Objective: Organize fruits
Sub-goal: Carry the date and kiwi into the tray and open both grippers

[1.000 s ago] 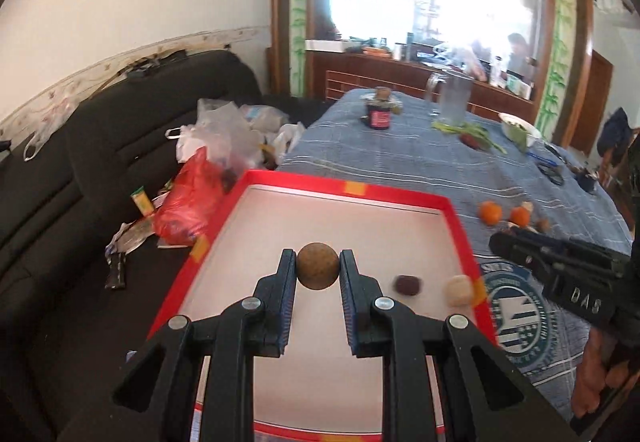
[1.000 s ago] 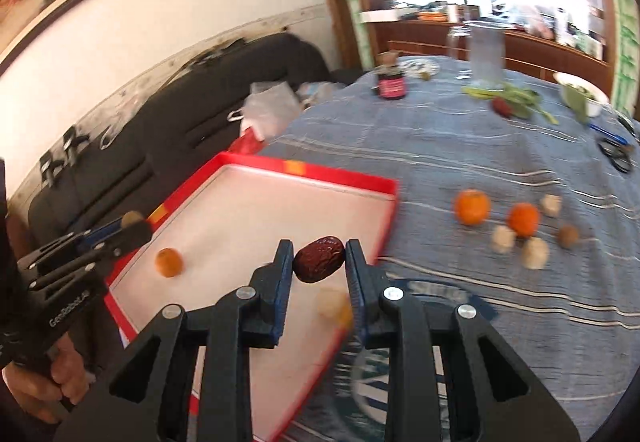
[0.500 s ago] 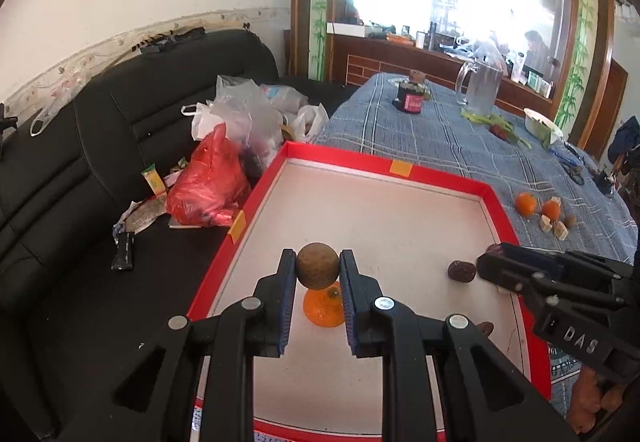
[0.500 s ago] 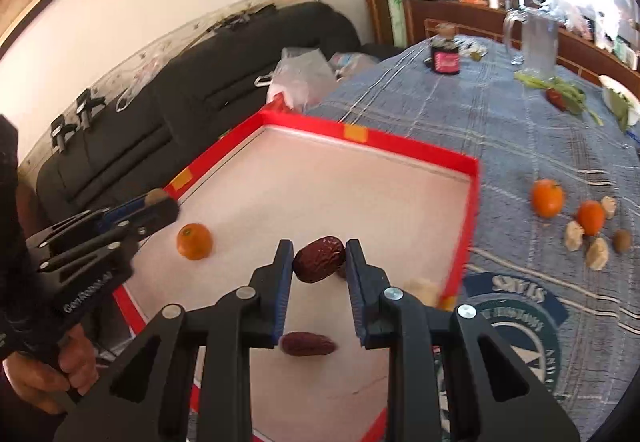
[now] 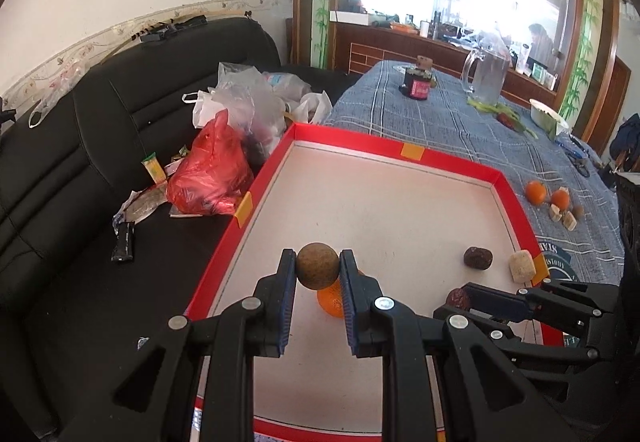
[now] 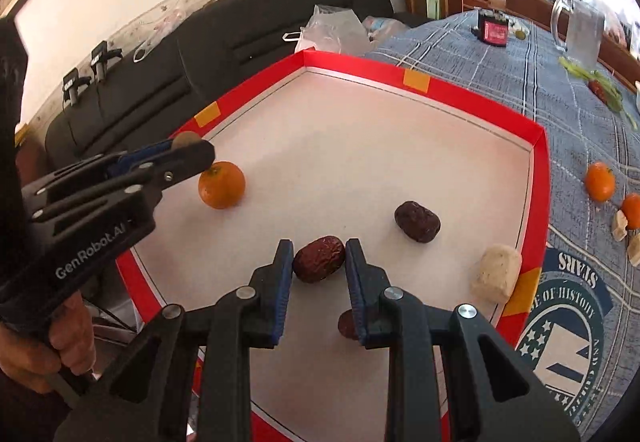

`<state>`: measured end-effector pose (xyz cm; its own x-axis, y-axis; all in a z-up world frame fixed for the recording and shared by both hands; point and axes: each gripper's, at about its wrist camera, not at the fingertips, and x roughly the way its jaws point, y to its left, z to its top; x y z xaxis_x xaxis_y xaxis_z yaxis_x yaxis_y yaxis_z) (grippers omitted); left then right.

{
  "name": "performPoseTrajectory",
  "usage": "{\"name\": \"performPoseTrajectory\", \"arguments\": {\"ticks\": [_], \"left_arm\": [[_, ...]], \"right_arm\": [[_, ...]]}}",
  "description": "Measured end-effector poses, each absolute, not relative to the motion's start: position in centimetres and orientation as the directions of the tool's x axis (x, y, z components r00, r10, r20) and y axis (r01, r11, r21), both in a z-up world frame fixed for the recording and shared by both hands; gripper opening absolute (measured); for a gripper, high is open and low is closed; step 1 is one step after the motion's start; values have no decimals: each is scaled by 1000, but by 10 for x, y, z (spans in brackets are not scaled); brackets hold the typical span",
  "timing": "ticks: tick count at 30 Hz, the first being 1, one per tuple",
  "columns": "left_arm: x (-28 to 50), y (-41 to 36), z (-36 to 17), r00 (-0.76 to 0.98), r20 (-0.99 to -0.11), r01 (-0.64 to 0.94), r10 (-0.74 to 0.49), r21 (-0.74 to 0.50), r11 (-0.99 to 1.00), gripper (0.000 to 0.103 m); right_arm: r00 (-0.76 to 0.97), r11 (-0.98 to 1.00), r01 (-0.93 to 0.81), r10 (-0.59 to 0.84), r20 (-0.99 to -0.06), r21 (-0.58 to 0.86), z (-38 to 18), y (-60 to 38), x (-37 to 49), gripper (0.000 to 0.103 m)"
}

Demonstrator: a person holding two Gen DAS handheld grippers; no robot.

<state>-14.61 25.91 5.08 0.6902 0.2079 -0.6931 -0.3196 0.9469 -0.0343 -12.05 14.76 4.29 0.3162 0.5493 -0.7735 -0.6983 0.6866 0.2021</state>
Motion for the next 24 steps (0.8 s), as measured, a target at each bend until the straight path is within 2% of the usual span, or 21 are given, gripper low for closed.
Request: {"name": "performPoseTrajectory", "arguments": {"ticks": [7, 9, 11, 24], "left_arm": [[-142, 259, 51, 679, -696, -331, 233, -7, 944, 22], [-142, 259, 51, 674, -699, -337, 238, -5, 941, 31], [-142, 261, 52, 669, -701, -347, 247, -2, 938, 52], [-145, 239, 64, 688, -682, -321, 248, 21, 947, 62]], "right_arm": [[327, 682, -711, 537, -778, 172, 43, 147, -123, 29], [328, 684, -709, 534, -780, 171, 43, 145, -123, 30], [320, 683, -704, 548, -773, 193, 45, 140, -121, 30], [420, 727, -634, 610, -672, 264, 71, 82, -109, 39]]}}
